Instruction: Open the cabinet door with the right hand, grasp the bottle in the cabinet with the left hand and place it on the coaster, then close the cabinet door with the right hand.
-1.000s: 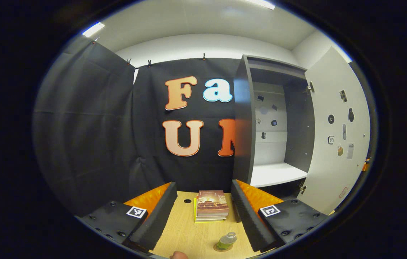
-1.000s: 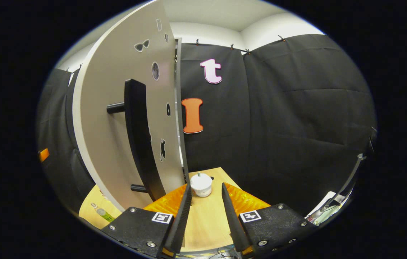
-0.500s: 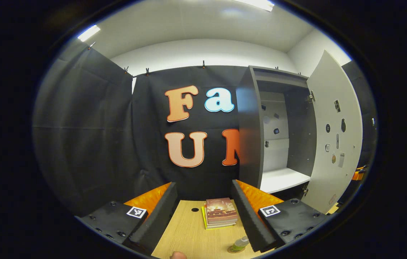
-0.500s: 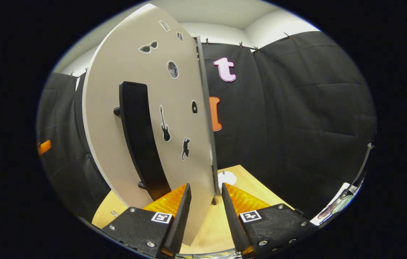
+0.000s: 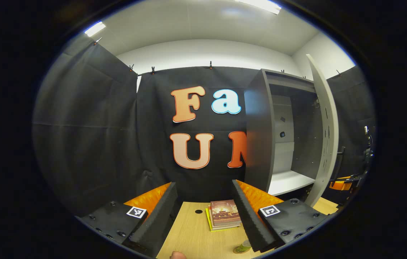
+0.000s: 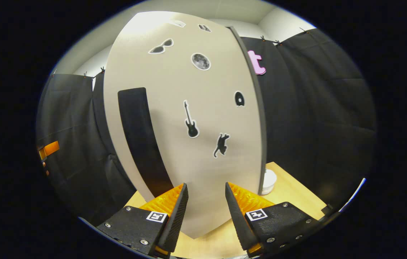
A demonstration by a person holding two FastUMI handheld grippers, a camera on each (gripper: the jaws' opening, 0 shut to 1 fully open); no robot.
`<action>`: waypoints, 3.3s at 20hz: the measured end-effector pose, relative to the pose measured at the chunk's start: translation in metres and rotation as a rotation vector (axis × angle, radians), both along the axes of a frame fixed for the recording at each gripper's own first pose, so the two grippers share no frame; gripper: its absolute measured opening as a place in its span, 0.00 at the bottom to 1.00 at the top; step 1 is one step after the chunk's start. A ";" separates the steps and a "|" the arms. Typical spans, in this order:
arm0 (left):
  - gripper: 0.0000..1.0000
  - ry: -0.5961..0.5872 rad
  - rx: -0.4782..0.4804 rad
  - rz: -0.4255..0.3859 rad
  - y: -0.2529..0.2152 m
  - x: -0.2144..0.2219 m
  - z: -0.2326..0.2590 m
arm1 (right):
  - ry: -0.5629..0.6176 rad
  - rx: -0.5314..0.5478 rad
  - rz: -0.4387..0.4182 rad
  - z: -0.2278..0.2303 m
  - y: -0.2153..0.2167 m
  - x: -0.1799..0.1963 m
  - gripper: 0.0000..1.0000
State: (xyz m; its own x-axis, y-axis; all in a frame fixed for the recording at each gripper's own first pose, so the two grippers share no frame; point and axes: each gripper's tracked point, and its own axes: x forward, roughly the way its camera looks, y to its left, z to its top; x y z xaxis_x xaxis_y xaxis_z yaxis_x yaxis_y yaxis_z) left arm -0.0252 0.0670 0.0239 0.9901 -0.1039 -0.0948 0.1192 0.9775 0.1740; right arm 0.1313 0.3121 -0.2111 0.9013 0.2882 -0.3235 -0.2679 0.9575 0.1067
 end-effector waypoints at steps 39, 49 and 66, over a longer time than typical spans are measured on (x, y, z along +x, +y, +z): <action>0.98 -0.007 0.004 0.118 0.033 0.077 -0.008 | -0.010 -0.041 0.080 -0.027 0.052 0.056 0.69; 0.98 -0.001 0.006 0.119 0.033 0.084 -0.009 | -0.033 -0.075 0.037 -0.028 0.052 0.059 0.67; 0.98 -0.052 -0.032 0.038 -0.045 0.074 0.035 | -0.185 -0.070 0.008 0.128 -0.062 -0.006 0.66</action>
State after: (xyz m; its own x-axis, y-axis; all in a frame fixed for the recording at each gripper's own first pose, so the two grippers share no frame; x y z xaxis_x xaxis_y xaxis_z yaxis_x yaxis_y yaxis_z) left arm 0.0484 0.0224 0.0588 0.9968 -0.0682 -0.0405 0.0735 0.9863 0.1479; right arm 0.1248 0.2506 -0.0829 0.9450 0.2781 -0.1722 -0.2843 0.9587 -0.0118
